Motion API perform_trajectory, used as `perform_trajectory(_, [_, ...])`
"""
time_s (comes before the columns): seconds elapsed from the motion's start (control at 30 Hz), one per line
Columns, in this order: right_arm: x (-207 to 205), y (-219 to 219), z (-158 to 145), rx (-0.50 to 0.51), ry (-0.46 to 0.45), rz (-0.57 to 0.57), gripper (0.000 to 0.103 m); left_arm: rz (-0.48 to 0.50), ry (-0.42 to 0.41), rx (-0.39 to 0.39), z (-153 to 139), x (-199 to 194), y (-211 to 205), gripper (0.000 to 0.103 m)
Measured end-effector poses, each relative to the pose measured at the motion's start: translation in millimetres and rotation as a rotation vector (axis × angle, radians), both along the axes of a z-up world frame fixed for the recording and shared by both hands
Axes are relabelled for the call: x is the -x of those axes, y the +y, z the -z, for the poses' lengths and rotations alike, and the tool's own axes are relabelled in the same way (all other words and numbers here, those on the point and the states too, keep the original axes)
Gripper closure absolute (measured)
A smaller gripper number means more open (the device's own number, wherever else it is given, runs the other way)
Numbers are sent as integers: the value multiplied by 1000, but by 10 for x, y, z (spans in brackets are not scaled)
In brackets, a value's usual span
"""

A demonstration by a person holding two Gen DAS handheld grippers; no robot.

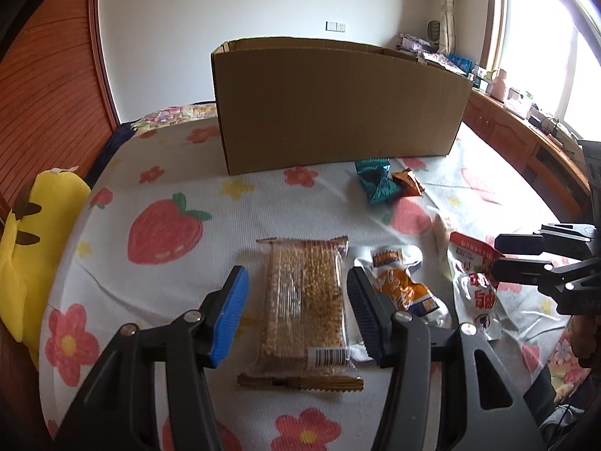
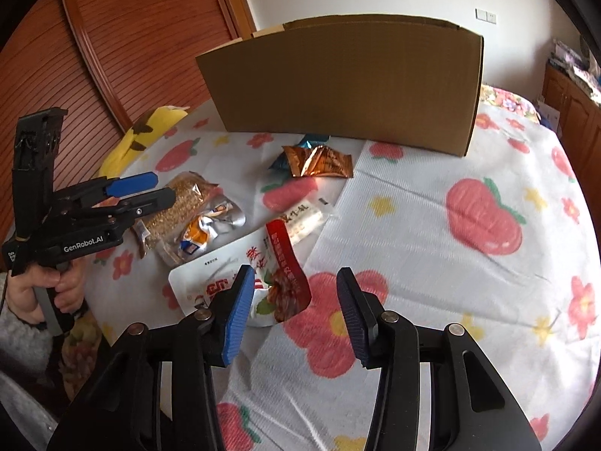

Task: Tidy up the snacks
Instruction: 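Grasp red-white pouch with right tool while left tool grasps the large granola bar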

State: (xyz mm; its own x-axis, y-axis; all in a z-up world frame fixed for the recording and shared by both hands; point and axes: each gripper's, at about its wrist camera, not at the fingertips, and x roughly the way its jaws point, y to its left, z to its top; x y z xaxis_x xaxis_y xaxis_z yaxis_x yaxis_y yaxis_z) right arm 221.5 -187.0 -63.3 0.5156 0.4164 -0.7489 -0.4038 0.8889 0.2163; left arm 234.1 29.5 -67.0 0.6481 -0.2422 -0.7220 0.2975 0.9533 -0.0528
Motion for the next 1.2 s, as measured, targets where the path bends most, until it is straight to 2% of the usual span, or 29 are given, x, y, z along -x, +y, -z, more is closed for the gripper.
perform_trajectory(0.87, [-160,75,97,-68,49,-18,64,-1,56,-19,164,-67,-10,44])
perform_trajectory(1.07, [-206,95,97,-90,70,-32,72,2,55,-27,171,-72,-35,42])
perform_trajectory(1.2, [-207,105,100,-87,75,-35,90,2,56,-27,170,-72,-35,41])
